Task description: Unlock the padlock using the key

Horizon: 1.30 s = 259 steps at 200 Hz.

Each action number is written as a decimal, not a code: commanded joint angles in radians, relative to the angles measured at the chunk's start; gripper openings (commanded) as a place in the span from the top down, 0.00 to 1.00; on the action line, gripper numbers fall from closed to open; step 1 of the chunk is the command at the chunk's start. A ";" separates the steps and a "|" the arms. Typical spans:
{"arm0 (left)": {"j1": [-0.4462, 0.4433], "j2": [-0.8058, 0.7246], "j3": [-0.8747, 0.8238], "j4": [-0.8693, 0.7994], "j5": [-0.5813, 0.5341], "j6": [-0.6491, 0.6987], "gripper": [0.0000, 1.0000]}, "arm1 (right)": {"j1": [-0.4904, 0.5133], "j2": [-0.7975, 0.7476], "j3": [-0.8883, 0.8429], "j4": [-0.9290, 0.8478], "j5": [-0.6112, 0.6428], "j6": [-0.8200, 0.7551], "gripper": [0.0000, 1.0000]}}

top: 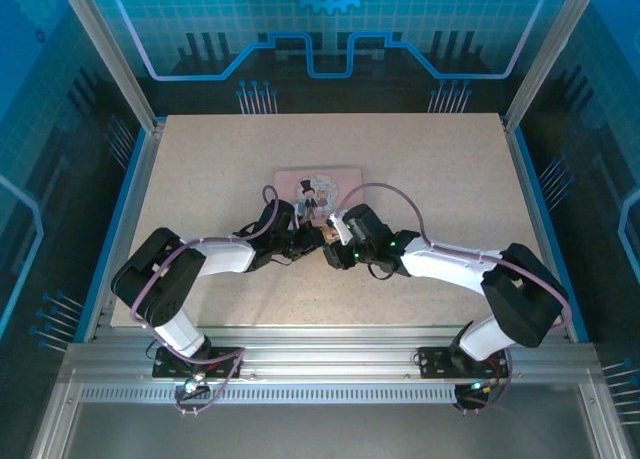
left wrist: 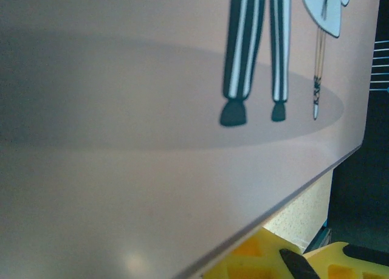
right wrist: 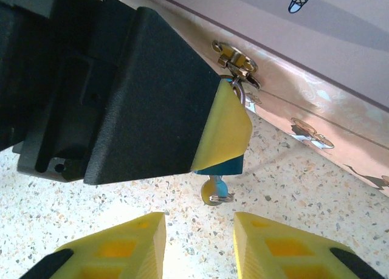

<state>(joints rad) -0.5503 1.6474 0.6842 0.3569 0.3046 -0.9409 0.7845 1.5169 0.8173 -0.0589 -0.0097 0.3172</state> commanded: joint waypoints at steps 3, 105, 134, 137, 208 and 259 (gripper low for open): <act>0.009 -0.041 0.032 -0.028 0.085 -0.036 1.00 | 0.003 0.066 0.005 0.040 -0.029 0.023 0.66; 0.010 -0.052 0.020 -0.024 0.124 -0.043 1.00 | -0.005 0.124 0.086 0.053 -0.019 0.026 0.96; 0.009 -0.053 0.003 -0.016 0.133 -0.043 1.00 | -0.006 0.125 0.117 0.042 -0.027 0.017 0.98; 0.009 -0.054 0.002 -0.017 0.133 -0.043 1.00 | -0.004 0.123 0.118 0.042 -0.028 0.015 0.98; 0.033 -0.069 0.045 -0.084 0.123 -0.024 1.00 | -0.006 0.048 0.068 -0.015 -0.007 -0.001 0.70; 0.038 -0.069 0.068 -0.096 0.135 -0.021 1.00 | -0.005 0.053 0.099 -0.043 0.008 -0.020 0.63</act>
<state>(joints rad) -0.5186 1.6089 0.7139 0.2657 0.3645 -0.9432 0.7841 1.5696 0.8795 -0.0879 -0.0162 0.3191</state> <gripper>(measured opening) 0.075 0.360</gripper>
